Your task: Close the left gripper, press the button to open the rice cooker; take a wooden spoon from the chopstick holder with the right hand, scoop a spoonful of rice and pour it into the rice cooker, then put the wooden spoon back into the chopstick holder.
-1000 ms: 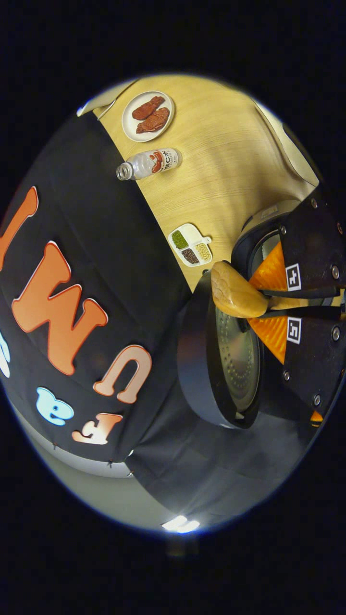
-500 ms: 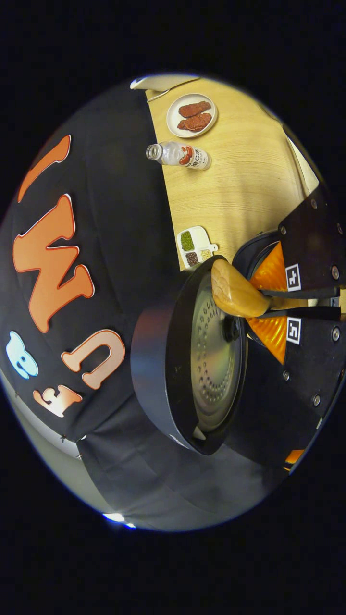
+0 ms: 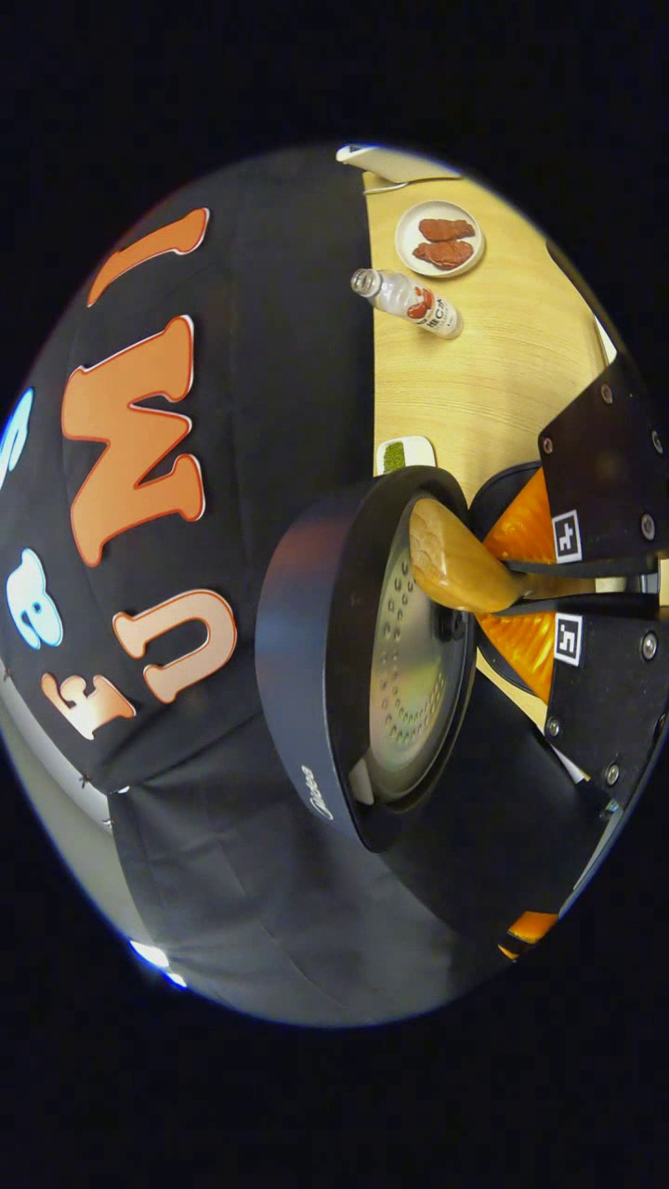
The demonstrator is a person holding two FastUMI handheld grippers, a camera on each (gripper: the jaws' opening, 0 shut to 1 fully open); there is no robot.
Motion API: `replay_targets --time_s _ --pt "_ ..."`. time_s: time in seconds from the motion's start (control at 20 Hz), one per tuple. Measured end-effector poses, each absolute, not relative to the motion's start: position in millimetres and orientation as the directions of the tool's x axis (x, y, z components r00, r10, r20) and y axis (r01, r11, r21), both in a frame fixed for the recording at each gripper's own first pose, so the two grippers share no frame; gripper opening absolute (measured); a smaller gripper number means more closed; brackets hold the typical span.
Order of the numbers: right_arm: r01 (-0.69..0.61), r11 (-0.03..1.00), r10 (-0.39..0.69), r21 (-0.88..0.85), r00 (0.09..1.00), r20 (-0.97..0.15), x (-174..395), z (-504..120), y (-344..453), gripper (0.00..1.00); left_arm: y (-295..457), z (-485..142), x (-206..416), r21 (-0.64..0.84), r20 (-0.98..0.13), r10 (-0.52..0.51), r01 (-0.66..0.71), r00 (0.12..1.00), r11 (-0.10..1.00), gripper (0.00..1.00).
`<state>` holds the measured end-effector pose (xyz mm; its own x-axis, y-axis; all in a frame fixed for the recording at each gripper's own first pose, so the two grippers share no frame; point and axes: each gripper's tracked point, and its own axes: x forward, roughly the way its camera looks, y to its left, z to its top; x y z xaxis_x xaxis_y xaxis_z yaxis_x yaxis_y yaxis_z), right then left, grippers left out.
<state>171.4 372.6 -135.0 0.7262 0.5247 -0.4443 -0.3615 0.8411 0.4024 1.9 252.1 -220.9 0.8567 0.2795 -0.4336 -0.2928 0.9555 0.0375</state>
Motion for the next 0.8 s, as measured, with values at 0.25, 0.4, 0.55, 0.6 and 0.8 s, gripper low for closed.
replay_targets --time_s 0.25,0.4,0.55,0.6,0.8 --pt "-0.450 0.832 0.555 0.325 0.707 -0.439 166.1 -128.4 384.9 0.06 248.6 -222.2 -3.2 0.029 -0.439 0.280 -0.299 0.854 0.954 0.92" --pt "-0.517 0.826 0.561 0.223 0.716 -0.416 160.3 -117.0 390.6 0.06 248.1 -220.3 -5.2 0.040 -0.435 0.286 -0.300 0.853 0.953 1.00" --pt "-0.580 0.810 0.565 0.088 0.731 -0.382 152.1 -105.1 394.3 0.06 243.8 -216.7 -6.6 0.045 -0.430 0.286 -0.296 0.856 0.954 1.00" --pt "-0.598 0.800 0.570 0.050 0.732 -0.373 149.5 -103.5 396.0 0.06 242.4 -214.9 -7.5 0.046 -0.429 0.284 -0.294 0.857 0.955 0.99" --pt "-0.679 0.733 0.626 -0.045 0.699 -0.345 130.5 -99.6 404.6 0.06 239.3 -212.0 -10.8 0.055 -0.424 0.286 -0.291 0.860 0.955 1.00"
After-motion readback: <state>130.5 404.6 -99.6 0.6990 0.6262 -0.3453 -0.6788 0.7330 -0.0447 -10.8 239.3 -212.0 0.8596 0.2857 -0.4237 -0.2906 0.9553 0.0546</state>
